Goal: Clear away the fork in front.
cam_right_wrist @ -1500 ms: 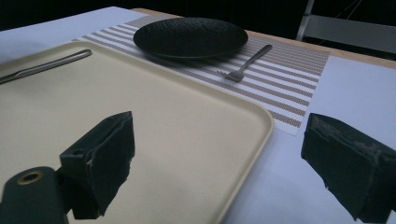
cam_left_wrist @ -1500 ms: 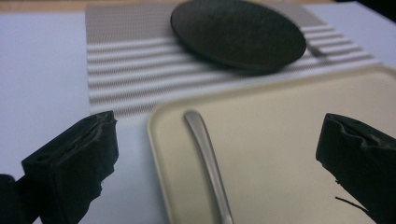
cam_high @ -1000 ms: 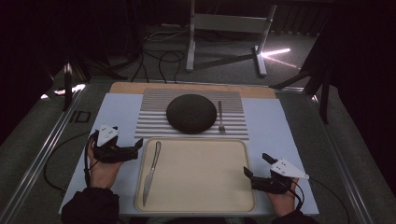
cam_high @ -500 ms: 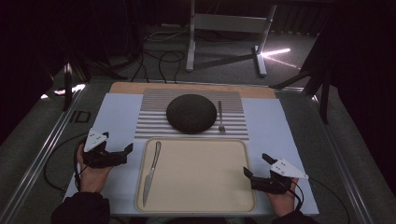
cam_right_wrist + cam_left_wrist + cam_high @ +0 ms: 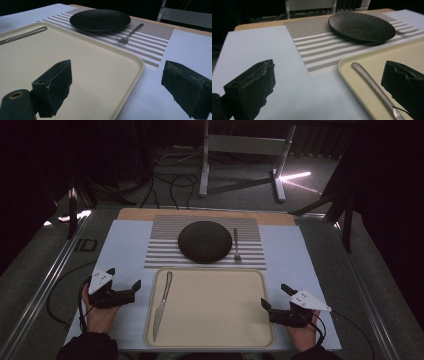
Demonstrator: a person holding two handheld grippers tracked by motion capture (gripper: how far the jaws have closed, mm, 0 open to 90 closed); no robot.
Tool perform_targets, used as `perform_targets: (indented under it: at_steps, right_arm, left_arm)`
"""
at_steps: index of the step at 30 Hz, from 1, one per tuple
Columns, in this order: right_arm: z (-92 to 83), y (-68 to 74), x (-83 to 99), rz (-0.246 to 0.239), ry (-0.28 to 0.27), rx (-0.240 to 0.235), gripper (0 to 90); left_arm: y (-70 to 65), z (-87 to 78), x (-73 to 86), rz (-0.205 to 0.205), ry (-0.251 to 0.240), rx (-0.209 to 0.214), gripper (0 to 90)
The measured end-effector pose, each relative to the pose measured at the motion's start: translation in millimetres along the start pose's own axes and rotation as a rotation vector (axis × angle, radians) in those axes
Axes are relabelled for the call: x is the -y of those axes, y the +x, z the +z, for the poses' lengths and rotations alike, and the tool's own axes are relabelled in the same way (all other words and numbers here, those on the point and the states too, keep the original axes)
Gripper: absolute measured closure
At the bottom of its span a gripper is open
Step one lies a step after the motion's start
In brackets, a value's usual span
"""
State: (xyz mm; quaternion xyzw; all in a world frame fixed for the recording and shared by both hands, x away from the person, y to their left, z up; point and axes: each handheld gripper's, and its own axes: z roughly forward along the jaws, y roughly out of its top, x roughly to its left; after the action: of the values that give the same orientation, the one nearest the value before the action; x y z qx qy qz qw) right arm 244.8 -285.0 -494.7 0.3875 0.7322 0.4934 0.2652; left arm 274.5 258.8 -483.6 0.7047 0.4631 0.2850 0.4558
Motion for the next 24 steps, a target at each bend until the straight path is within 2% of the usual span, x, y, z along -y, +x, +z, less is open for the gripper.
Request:
perform_targets:
  at_steps: [6, 10, 14, 20, 24]
  right_arm:
    - [0.7, 0.0, -0.4, 0.004, 0.001, -0.002, 9.2]
    - [2.8, 1.4, -1.3, 0.020, 0.023, -0.010, 8.1]
    - [2.1, 1.8, -4.1, 0.014, 0.026, 0.002, 7.7]
    - [6.5, 2.5, -10.5, 0.020, 0.079, 0.033, 7.8]
    - [7.6, 2.6, -20.3, 0.046, 0.072, 0.006, 7.8]
  left_arm:
    - [1.0, -1.0, 1.3, 0.003, -0.017, 0.002, 0.1]
    - [0.3, 1.3, 2.8, 0.016, -0.005, 0.001, 0.1]
    - [-0.9, 0.7, 2.6, 0.019, -0.011, -0.001, 0.1]
    - [-2.1, -1.1, 3.2, 0.016, -0.028, -0.002, 0.1]
    - [-1.9, -2.3, 3.4, 0.018, -0.033, -0.005, 0.1]
